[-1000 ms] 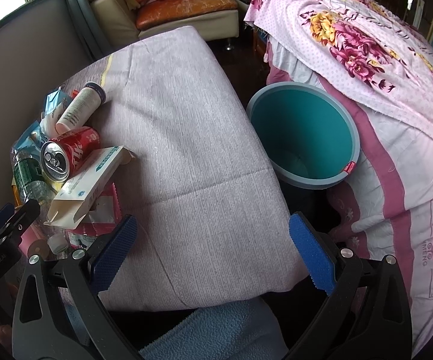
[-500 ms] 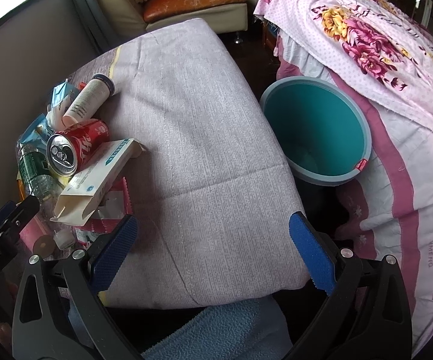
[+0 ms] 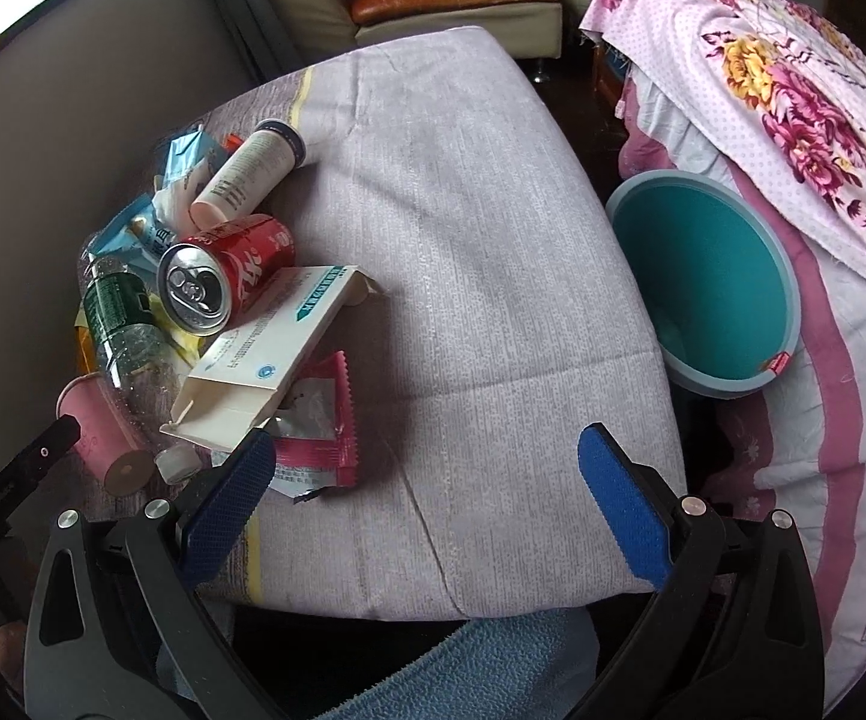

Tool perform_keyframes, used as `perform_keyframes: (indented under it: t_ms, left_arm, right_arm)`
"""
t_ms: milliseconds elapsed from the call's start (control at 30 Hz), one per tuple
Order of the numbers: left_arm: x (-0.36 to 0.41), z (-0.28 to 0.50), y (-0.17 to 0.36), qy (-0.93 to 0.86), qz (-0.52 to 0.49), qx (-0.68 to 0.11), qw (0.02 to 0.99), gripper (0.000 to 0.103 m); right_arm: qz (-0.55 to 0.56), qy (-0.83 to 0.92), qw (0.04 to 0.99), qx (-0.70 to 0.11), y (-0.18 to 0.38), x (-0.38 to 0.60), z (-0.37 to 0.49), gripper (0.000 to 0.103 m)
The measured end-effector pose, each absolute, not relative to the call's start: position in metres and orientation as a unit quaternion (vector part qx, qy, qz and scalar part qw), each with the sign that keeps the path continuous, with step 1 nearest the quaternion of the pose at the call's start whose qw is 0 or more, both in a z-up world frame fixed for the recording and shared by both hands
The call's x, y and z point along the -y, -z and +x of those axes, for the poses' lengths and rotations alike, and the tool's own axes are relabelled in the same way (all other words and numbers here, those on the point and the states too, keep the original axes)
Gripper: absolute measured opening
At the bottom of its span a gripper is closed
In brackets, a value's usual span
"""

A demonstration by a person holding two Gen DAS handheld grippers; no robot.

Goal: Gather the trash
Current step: 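Grasp the pink paper cup with the left tool while the right tool grasps the clear water bottle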

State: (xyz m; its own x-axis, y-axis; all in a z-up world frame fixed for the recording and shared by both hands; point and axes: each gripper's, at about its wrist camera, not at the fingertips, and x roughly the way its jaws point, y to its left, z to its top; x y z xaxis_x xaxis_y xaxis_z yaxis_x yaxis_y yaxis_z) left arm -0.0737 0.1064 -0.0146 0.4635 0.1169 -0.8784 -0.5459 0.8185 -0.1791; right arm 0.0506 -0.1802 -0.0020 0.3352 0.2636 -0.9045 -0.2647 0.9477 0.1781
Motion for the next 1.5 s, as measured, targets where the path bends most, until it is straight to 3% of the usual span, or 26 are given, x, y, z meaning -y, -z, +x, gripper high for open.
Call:
perform_keyframes:
  t_ms: [367, 433, 500, 567, 667, 800, 900, 1000, 1133, 1167, 1500]
  left_arm:
    - [-0.136, -0.08, 0.041, -0.214, -0.274, -0.482, 0.804, 0.099]
    - [-0.134, -0.081, 0.04, -0.199, -0.274, -0.477, 0.811, 0.091]
    - [-0.129, -0.08, 0.035, -0.177, -0.271, -0.471, 0.821, 0.072]
    - [-0.122, -0.081, 0.029, -0.173, -0.253, -0.469, 0.828, 0.061]
    - [-0.118, -0.081, 0.024, -0.156, -0.249, -0.471, 0.832, 0.057]
    - [-0.114, -0.075, 0.022, -0.141, -0.216, -0.48, 0.838, 0.059]
    - [-0.117, -0.071, 0.023, -0.145, -0.223, -0.482, 0.835, 0.069]
    - [-0.12, -0.064, 0.032, -0.13, -0.241, -0.478, 0.834, 0.07]
    - [-0.123, -0.061, 0.024, -0.105, -0.226, -0.468, 0.848, 0.064]
    - [-0.124, -0.063, 0.02, -0.099, -0.226, -0.464, 0.851, 0.063]
    - [-0.167, -0.074, 0.011, -0.079, -0.244, -0.444, 0.859, 0.062]
  right_arm:
    - [-0.012, -0.182, 0.811, -0.556, -0.001, 0.16, 0.053, 0.097]
    - [-0.016, -0.188, 0.809, -0.557, -0.004, 0.154, 0.053, 0.097]
    - [-0.023, -0.195, 0.807, -0.556, -0.008, 0.146, 0.054, 0.097]
    - [-0.027, -0.207, 0.806, -0.554, -0.015, 0.138, 0.053, 0.097]
    - [-0.04, -0.224, 0.812, -0.537, -0.031, 0.122, 0.051, 0.097]
    - [-0.062, -0.25, 0.811, -0.526, -0.045, 0.095, 0.048, 0.097]
    - [-0.076, -0.252, 0.813, -0.519, -0.049, 0.079, 0.046, 0.097]
    - [-0.083, -0.254, 0.809, -0.523, -0.048, 0.068, 0.046, 0.09]
    - [-0.082, -0.267, 0.792, -0.544, -0.043, 0.051, 0.05, 0.059]
    - [-0.078, -0.274, 0.784, -0.551, -0.042, 0.046, 0.052, 0.057]
    - [-0.098, -0.34, 0.718, -0.6, -0.009, -0.037, 0.072, 0.057]
